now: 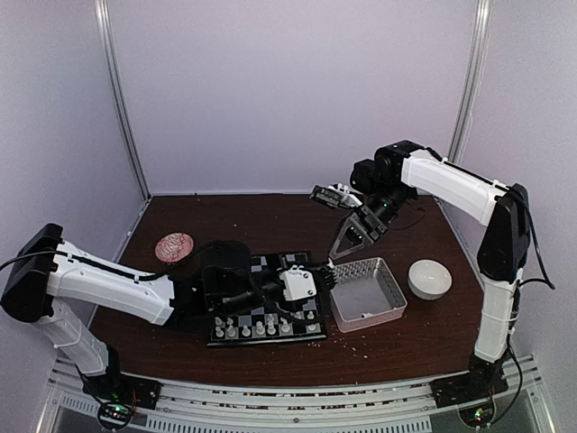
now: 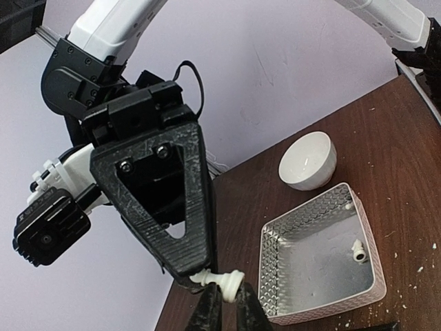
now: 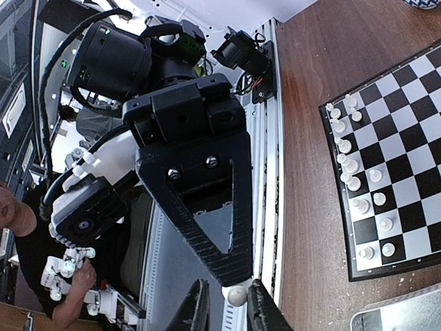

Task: Set up the chess pieces on the board
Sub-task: Place the chess piece on the chessboard.

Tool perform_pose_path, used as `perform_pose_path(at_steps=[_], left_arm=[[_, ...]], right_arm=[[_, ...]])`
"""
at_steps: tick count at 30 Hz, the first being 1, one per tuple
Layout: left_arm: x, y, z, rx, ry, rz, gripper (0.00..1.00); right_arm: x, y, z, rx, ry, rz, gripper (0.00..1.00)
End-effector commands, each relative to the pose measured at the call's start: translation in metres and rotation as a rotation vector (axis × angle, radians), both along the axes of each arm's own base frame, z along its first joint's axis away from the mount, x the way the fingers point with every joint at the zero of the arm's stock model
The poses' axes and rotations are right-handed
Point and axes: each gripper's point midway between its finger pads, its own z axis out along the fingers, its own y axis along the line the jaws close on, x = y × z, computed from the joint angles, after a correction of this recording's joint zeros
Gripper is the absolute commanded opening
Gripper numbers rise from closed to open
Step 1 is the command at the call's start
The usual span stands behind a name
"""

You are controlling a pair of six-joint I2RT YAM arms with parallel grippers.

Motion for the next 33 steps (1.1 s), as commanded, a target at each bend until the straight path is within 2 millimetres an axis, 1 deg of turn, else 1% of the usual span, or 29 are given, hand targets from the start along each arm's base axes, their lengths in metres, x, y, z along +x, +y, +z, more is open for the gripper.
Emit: perform_pose_path(at_steps=[1,4,5,7,10,11,13,15,16,17,20,24,28,30,33], left_arm=[[-0.005,-0.007,0.015,-0.041,-0.004,-0.027,0.08],[-0.004,-0.007,0.015,-0.040,-0.004,-0.022,0.08],[-0.004,-0.007,0.015,-0.041,-0.003,-0.021,0.08],[-0.004,-0.007,0.014,-0.040,-0.002,-0.019,0.08],[-0.002,-0.006,0.015,-0.042,-0.004,-0.008,0.08],[-0.001,-0.005,0.014,-0.042,-0.002,-0.003,0.10],[0.000,-0.001,0.015,-0.047,0.011,0.013,0.17],[0.000,0.007,0.013,-0.050,0.036,0.030,0.22],[-0.001,0.014,0.012,-0.051,0.047,0.040,0.23],[0.000,0.021,0.006,-0.042,0.062,0.055,0.26],[0.003,0.049,0.009,-0.070,0.098,0.131,0.30],[0.015,0.089,0.027,-0.131,0.125,0.255,0.33],[0.039,0.128,0.041,-0.202,0.196,0.367,0.34],[0.056,0.148,0.048,-0.249,0.233,0.411,0.36],[0.085,0.180,0.066,-0.339,0.289,0.519,0.42]], right_arm=[[-0.002,0.004,0.005,0.015,0.004,0.011,0.15],[-0.004,0.004,0.003,0.011,0.006,0.013,0.10],[-0.004,0.004,0.003,0.011,0.004,0.014,0.06],[-0.004,0.003,0.003,0.010,0.004,0.014,0.00],[-0.004,0.003,0.003,0.012,-0.002,0.015,0.00],[-0.004,0.003,0.004,0.012,-0.007,0.017,0.00],[-0.002,0.003,0.004,0.012,-0.027,0.017,0.00],[0.001,0.004,0.005,0.011,-0.058,0.014,0.00],[0.003,0.005,0.006,0.015,-0.075,0.008,0.00],[0.007,0.007,0.005,0.014,-0.094,-0.001,0.00],[0.023,0.015,0.005,0.010,-0.141,-0.055,0.00],[0.057,0.030,0.000,0.006,-0.287,-0.188,0.00],[0.089,0.044,-0.011,0.012,-0.467,-0.313,0.00],[0.095,0.050,-0.024,-0.016,-0.547,-0.339,0.00],[0.097,0.060,-0.041,-0.056,-0.651,-0.338,0.00]])
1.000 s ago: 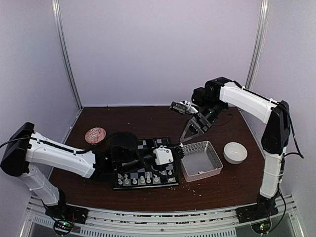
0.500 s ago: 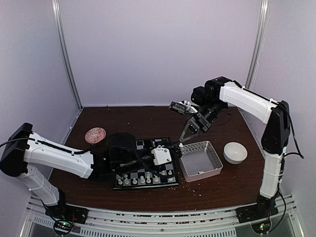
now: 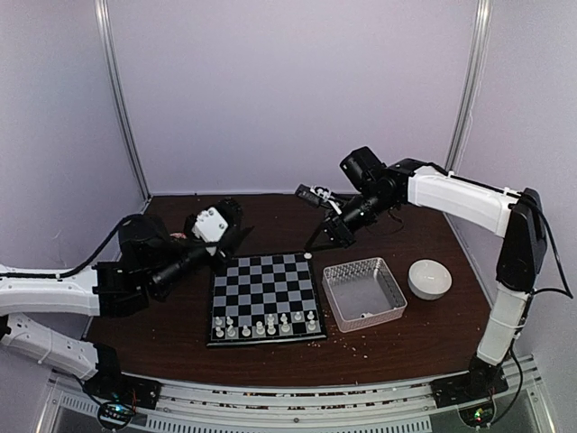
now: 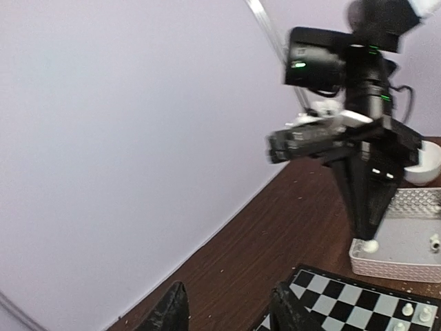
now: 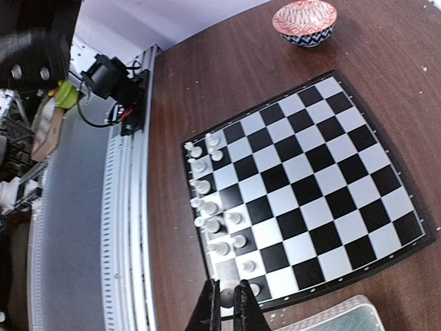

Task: Set up the chess pieces on the board
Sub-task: Place the chess piece on the chessboard.

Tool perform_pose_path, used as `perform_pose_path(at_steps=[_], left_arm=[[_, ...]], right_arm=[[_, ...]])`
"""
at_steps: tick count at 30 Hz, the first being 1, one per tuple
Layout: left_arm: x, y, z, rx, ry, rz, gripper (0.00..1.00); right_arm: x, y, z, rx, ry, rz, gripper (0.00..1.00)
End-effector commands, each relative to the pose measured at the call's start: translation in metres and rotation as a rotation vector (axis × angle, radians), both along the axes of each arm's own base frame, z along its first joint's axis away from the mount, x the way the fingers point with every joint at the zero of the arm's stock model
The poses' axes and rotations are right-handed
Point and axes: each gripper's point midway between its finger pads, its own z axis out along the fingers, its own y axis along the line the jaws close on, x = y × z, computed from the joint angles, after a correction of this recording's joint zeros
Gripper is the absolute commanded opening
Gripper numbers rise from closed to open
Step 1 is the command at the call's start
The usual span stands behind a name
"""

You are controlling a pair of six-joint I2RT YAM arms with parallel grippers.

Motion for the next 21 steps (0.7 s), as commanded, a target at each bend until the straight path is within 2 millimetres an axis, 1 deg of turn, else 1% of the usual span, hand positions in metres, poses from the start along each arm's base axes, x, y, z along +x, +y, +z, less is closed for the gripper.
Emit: perform_pose_path(at_steps=[1,4,6,8,10,13,15,18,21], left_arm=[[0.038,0.043,0.013,-0.127,0.125,0.156,0.44],[0.058,0.066,0.027,-0.183,0.182,0.231,0.47],[0.064,0.077,0.035,-0.191,0.174,0.256,0.48],[0.067,0.085,0.037,-0.199,0.150,0.274,0.49],[0.068,0.091,0.035,-0.209,0.144,0.287,0.49],[0.067,0.091,0.030,-0.209,0.155,0.279,0.49],[0.066,0.090,0.029,-0.212,0.163,0.271,0.49],[0.065,0.090,0.027,-0.214,0.166,0.266,0.49],[0.065,0.090,0.027,-0.216,0.165,0.263,0.49]], right_arm=[[0.028,0.027,-0.003,-0.016,-0.273,-0.090,0.00],[0.019,0.046,-0.015,-0.058,-0.353,-0.064,0.00],[0.012,0.061,-0.025,-0.092,-0.394,-0.040,0.00],[0.007,0.076,-0.034,-0.114,-0.417,-0.023,0.00],[0.000,0.093,-0.044,-0.134,-0.426,0.006,0.00],[-0.011,0.114,-0.060,-0.157,-0.406,0.053,0.00],[-0.015,0.123,-0.071,-0.180,-0.395,0.071,0.00],[-0.022,0.132,-0.090,-0.230,-0.397,0.105,0.00],[-0.032,0.134,-0.106,-0.267,-0.414,0.141,0.00]])
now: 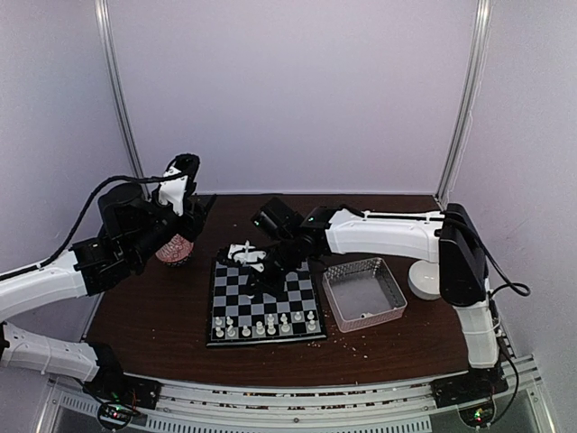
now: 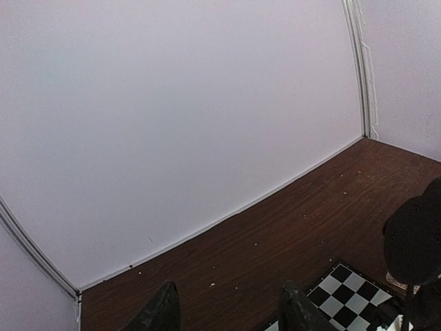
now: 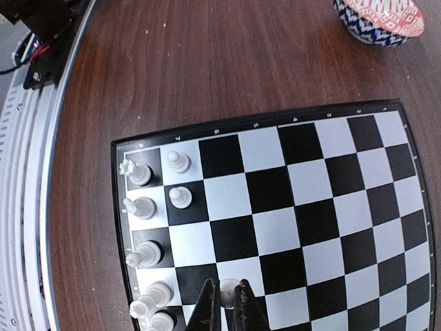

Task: Set up the chess pieces on the board
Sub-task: Place the chess piece on the chessboard.

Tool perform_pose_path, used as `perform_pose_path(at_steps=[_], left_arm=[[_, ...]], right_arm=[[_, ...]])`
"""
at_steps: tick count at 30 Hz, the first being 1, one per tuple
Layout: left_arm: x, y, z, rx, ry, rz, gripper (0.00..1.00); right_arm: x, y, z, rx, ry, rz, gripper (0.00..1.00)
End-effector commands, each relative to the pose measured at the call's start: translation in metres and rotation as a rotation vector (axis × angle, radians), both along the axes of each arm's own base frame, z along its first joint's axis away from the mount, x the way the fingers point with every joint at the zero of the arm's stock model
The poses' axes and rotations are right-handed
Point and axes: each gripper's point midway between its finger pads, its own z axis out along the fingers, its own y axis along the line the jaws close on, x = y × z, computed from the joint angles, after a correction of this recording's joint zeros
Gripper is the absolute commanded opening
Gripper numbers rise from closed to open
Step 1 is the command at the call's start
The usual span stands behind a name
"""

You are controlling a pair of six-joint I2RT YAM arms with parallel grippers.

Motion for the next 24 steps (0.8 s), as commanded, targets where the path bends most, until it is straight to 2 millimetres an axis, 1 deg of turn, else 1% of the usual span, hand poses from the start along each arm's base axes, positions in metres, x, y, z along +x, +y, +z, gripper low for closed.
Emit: perform_pose_path(at_steps=[1,8,13,19,24], left_arm=[[-0.002,0.002,0.007,-0.038,-0.013,-0.011,0.49],[-0.003,0.000,0.006,-0.043,-0.011,-0.019,0.49],[-0.003,0.000,0.005,-0.044,-0.007,-0.022,0.49],[-0.003,0.000,0.005,-0.045,-0.007,-0.021,0.49],[-0.003,-0.001,0.004,-0.043,-0.005,-0.022,0.49]], right_arm=[[-0.008,-0.001,-0.013,-0.074,-0.059,0.026,0.00],[-0.022,-0.003,-0.035,-0.134,-0.073,0.062,0.00],[-0.031,-0.002,-0.045,-0.164,-0.071,0.093,0.00],[-0.036,-0.006,-0.058,-0.197,-0.054,0.112,0.00],[-0.039,-0.009,-0.062,-0.201,-0.043,0.118,0.00]])
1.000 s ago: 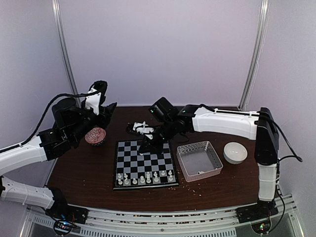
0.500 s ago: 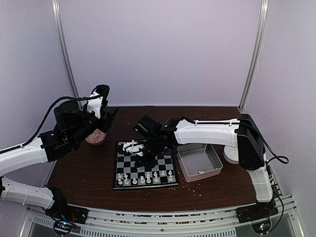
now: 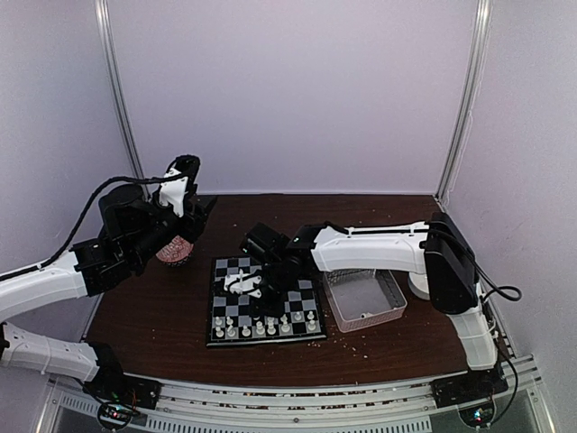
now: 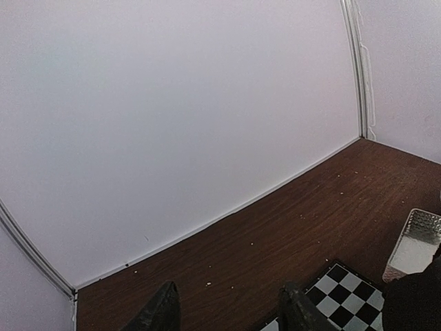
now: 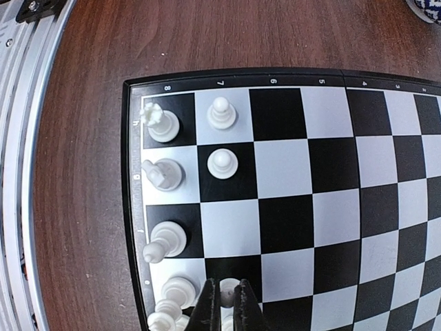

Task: Set up the chess pieces on the board
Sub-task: Place the chess piece on the chessboard.

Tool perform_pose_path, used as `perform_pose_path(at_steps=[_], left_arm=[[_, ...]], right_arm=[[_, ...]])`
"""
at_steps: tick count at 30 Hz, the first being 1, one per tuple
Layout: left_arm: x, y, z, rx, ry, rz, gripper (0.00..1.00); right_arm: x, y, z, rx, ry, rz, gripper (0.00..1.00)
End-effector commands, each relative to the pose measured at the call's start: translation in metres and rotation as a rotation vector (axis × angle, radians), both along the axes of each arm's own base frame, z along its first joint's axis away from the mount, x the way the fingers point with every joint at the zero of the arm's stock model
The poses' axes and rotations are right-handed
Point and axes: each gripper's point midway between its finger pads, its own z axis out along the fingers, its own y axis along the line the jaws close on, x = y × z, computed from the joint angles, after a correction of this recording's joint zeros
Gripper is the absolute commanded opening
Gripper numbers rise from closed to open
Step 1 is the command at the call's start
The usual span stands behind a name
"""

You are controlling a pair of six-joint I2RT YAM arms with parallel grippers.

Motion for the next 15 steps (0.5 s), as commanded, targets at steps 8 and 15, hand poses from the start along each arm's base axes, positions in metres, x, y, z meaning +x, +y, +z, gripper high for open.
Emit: perform_pose_path(at_steps=[8,15], left_arm=[[-0.0013,0.0010,0.0061,-0.033,-0.014,-0.007,0.49],[-0.0012,0.0004,0.0055,-0.034,-0.012,-0.011,0.49]], right_arm=[[-0.0035,-0.0015,-0.0169,-0.030,0.012,0.005,0.01],[0.0020,0.0000,-0.0198,-0.035,-0.008,-0.010,0.01]])
